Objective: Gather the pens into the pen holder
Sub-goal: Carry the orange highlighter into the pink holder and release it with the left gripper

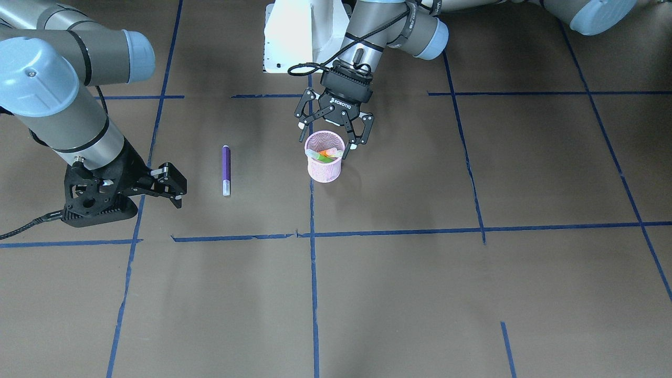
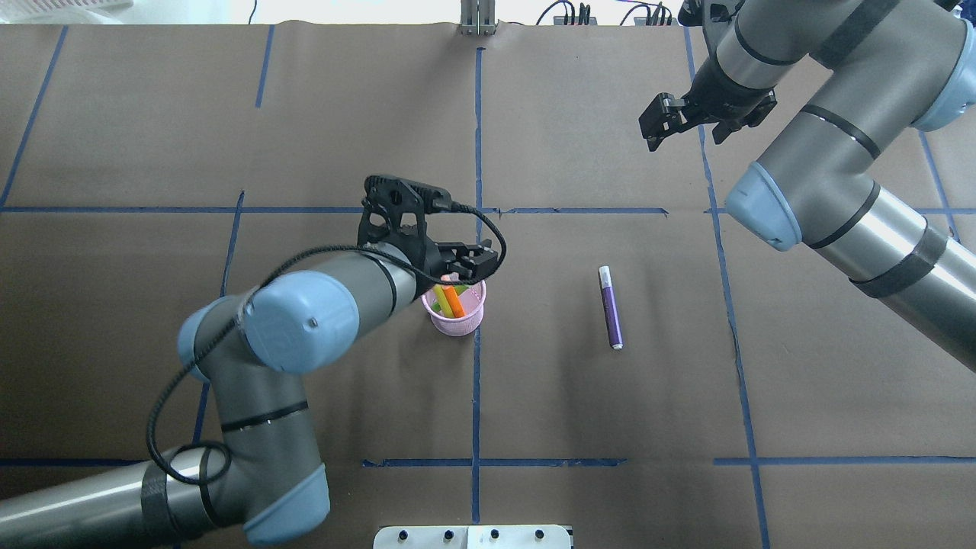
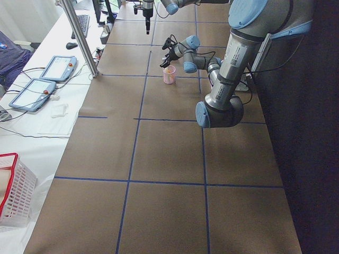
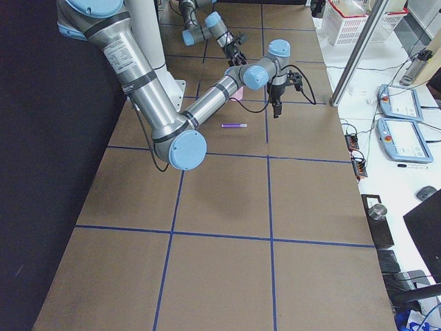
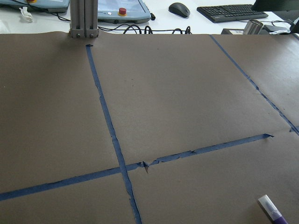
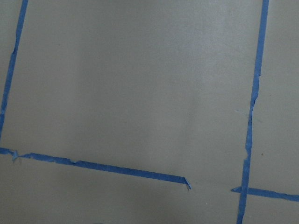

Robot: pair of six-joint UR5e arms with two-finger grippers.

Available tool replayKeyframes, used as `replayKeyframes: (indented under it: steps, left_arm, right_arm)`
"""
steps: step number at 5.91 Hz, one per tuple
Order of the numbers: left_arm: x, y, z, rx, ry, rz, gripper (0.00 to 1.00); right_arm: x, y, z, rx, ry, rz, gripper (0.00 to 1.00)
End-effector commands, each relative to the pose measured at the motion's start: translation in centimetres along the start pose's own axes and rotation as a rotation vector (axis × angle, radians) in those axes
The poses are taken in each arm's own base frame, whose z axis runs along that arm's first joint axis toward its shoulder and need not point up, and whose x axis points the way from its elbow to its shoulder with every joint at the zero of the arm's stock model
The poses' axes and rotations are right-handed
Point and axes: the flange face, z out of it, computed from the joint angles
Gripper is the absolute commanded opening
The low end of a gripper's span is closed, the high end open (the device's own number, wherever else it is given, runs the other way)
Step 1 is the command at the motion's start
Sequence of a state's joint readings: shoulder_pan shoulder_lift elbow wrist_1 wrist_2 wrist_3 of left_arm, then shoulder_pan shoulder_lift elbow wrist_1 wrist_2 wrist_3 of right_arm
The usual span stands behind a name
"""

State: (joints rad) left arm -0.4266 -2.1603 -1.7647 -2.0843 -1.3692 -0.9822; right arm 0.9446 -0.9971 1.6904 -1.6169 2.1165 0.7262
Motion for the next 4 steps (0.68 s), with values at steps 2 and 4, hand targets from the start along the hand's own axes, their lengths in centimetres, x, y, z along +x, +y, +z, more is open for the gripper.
replayKeyframes:
  steps: [2, 4]
  left_arm:
    - [-8.8, -7.7, -2.1, -0.367, -0.059, -0.094, 1.00]
    - [-13.7, -8.8, -2.7, -0.554, -0.154, -0.155, 1.00]
  right_arm:
    - [-3.0, 2.0, 2.3, -0.039, -0.010, 0.025, 1.00]
    - [-7.9, 6.5, 7.5, -0.069, 0.045, 0.095, 0.99]
